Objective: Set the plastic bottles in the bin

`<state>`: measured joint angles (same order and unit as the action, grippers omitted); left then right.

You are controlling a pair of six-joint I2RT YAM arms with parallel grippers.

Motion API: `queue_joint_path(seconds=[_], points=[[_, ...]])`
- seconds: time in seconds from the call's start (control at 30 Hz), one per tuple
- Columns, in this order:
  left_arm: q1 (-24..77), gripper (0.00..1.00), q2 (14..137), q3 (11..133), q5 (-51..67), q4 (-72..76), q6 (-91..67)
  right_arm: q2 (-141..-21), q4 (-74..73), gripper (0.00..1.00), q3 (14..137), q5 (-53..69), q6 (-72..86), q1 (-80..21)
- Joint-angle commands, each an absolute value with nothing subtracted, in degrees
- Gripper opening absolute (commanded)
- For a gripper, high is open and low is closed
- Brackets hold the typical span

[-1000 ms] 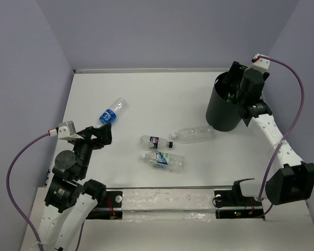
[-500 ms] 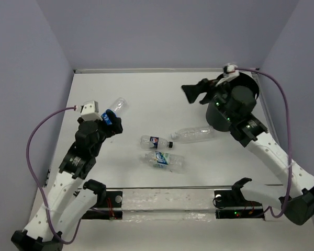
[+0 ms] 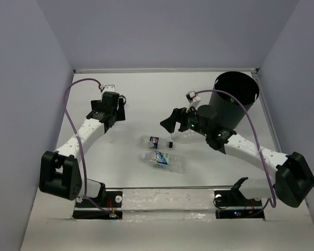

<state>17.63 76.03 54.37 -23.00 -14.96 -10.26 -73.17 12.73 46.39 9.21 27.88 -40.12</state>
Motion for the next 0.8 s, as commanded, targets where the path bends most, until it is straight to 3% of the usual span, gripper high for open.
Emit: queue_joint_path(seconds=[0.0,0.3,0.53,0.6,0.7,0.73,0.77], points=[[14.07,0.99,81.62,60.02,-23.98,-13.88,-6.07,-68.3,19.95,0.99,45.0,10.9,29.0,-41.92],[11.69,0.99,97.19,67.31,-16.44,-17.66,-4.31,-63.64,18.28,0.99,41.93,11.34,28.65,-42.45],[9.93,0.98,102.13,69.26,-13.97,-18.46,-5.01,-63.54,17.14,0.99,41.84,11.6,28.12,-42.98],[9.76,0.93,103.18,69.17,-13.28,-18.72,-5.01,-64.5,17.58,0.99,42.19,11.69,28.3,-42.98],[9.76,0.78,103.71,68.82,-12.92,-18.9,-5.27,-65.82,18.02,0.99,43.06,11.95,28.56,-42.98],[9.84,0.66,103.62,68.64,-13.27,-18.81,-5.36,-66.0,18.1,0.99,43.24,12.13,28.65,-42.98],[9.84,0.62,103.54,68.56,-13.53,-18.72,-5.36,-66.27,18.28,0.99,43.33,12.13,28.74,-42.98]])
